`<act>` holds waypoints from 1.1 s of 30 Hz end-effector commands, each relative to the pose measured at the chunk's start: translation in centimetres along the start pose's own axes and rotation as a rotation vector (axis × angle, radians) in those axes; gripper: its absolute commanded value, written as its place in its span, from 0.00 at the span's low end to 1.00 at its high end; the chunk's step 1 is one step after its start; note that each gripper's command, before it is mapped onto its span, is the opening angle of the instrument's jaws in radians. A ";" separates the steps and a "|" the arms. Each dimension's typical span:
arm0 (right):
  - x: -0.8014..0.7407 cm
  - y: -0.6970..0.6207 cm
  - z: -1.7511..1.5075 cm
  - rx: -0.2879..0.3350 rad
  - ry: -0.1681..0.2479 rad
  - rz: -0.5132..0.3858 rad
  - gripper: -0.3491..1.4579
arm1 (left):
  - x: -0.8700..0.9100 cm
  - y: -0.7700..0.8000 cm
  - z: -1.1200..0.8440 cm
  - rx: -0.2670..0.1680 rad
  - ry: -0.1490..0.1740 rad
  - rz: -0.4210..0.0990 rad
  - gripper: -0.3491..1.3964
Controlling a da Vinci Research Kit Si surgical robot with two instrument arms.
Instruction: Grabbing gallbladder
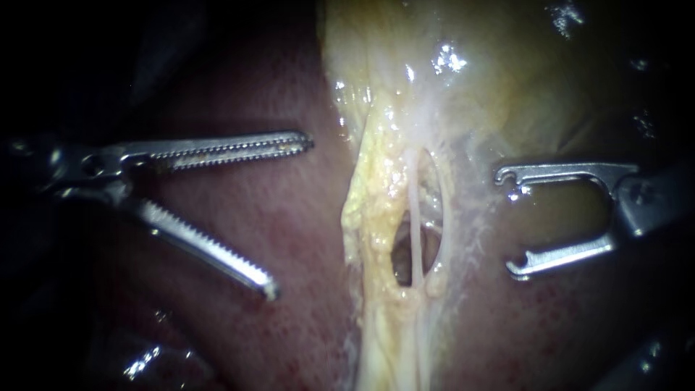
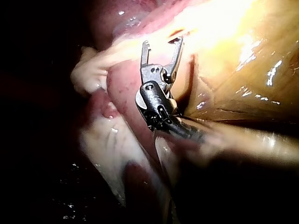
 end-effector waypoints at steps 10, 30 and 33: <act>0.00 0.00 0.00 0.000 0.000 0.000 0.52 | 0.19 0.23 0.24 -0.048 0.051 -0.101 0.59; -0.01 0.00 -0.01 0.000 0.000 0.006 0.52 | 0.52 0.37 0.50 -0.086 0.098 -0.229 0.36; -0.01 0.00 -0.01 0.000 0.000 0.012 0.52 | 0.53 0.41 0.52 -0.100 0.098 -0.253 0.29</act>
